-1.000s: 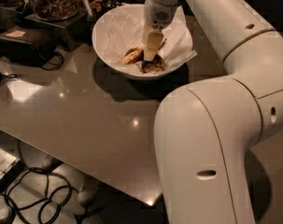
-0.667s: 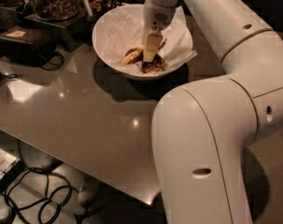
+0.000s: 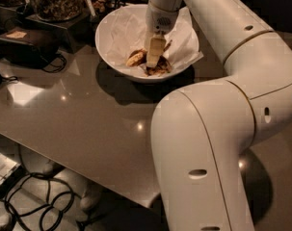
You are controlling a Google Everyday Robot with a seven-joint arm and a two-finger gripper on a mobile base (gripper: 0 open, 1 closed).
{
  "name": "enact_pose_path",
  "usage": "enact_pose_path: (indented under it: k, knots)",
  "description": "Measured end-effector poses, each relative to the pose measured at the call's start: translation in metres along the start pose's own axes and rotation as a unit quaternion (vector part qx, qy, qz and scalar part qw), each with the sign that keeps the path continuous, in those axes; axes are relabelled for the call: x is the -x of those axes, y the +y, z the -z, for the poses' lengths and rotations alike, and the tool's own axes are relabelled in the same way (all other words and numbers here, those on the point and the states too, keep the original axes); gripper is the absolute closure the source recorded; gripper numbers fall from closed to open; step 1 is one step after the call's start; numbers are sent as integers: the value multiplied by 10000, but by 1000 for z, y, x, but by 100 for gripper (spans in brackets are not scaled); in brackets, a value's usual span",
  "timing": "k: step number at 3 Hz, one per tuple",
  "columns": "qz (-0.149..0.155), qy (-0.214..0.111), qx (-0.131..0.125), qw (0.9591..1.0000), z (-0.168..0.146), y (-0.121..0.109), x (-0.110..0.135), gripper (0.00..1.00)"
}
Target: Pick banana from white bowl
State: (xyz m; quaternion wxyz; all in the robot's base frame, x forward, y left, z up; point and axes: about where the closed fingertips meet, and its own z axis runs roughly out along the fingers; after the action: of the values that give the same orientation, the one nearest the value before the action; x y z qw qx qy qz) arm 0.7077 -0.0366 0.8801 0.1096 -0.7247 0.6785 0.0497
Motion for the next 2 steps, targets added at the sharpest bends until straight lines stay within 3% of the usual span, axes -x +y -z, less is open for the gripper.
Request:
enact_pose_path:
  k: [1,2]
  knots:
    - [-14,3,79,10000,-7,0,-1,43]
    - [-11,25,139,9999,-11,2,-2,62]
